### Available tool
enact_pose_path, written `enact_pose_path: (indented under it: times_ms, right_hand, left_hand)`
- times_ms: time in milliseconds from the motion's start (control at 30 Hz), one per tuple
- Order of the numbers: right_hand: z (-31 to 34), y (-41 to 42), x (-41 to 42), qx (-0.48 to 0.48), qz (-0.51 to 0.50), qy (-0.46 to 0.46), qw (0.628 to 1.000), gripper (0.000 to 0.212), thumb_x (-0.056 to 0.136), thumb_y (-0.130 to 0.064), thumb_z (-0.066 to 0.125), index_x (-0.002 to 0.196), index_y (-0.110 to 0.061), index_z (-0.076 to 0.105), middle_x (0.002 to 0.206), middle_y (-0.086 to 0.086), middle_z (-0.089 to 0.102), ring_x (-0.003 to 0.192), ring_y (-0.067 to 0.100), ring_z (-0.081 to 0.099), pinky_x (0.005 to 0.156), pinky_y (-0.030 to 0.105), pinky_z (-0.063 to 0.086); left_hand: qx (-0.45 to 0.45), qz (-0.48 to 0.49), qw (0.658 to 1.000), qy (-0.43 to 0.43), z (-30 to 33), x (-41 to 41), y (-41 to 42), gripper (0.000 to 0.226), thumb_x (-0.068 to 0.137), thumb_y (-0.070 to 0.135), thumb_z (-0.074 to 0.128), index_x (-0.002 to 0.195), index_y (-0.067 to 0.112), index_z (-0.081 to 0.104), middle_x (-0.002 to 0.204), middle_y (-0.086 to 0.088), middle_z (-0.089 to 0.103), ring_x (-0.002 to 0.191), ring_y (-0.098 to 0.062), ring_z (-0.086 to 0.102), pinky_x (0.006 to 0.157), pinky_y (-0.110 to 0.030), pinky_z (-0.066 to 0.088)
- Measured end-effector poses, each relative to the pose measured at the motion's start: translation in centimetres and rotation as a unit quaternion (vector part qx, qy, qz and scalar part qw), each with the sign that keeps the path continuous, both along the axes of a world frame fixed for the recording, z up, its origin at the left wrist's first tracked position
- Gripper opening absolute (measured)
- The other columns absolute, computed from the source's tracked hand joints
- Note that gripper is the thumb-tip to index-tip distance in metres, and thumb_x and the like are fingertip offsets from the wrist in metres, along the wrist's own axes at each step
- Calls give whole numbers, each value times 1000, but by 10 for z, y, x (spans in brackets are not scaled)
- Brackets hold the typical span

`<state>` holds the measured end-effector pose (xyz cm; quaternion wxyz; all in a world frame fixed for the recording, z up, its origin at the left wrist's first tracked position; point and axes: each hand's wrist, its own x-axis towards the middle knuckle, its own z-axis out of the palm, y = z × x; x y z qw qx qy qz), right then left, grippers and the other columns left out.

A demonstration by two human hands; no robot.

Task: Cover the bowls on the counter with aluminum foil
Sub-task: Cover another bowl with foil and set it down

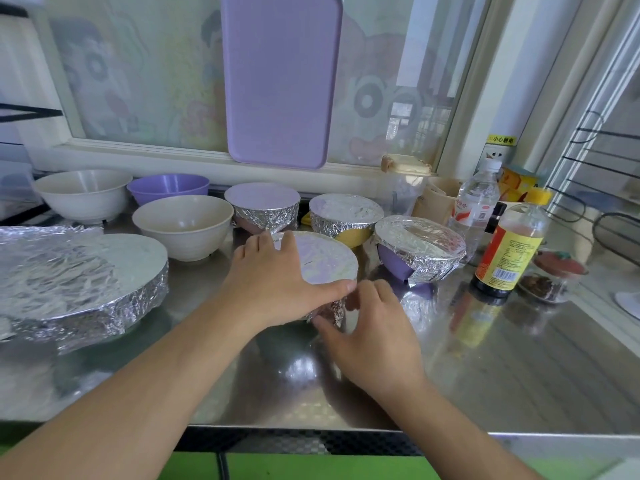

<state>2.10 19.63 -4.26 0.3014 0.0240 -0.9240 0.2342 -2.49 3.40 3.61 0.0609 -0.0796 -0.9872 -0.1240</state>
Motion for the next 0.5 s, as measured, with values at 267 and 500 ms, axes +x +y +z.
enact_pose_path:
  times_ms: [267, 500]
  right_hand:
    - [-2, -3, -7, 114, 1, 34, 993, 39, 84, -40, 79, 61, -21, 54, 61, 3, 60, 57, 34, 58, 55, 32, 32]
    - [10, -17, 1, 215, -58, 9, 975, 44, 67, -30, 67, 51, -21, 28, 39, 1, 46, 32, 28, 44, 47, 25, 14]
  left_hand:
    - [-7, -6, 1000, 4, -1, 2, -1, 131, 59, 108, 33, 159, 24, 26, 158, -12, 33, 148, -34, 27, 120, -44, 23]
    - [-9, -3, 1000, 3, -1, 3, -1, 133, 57, 109, 28, 160, 24, 23, 161, -13, 31, 148, -34, 25, 120, -44, 22]
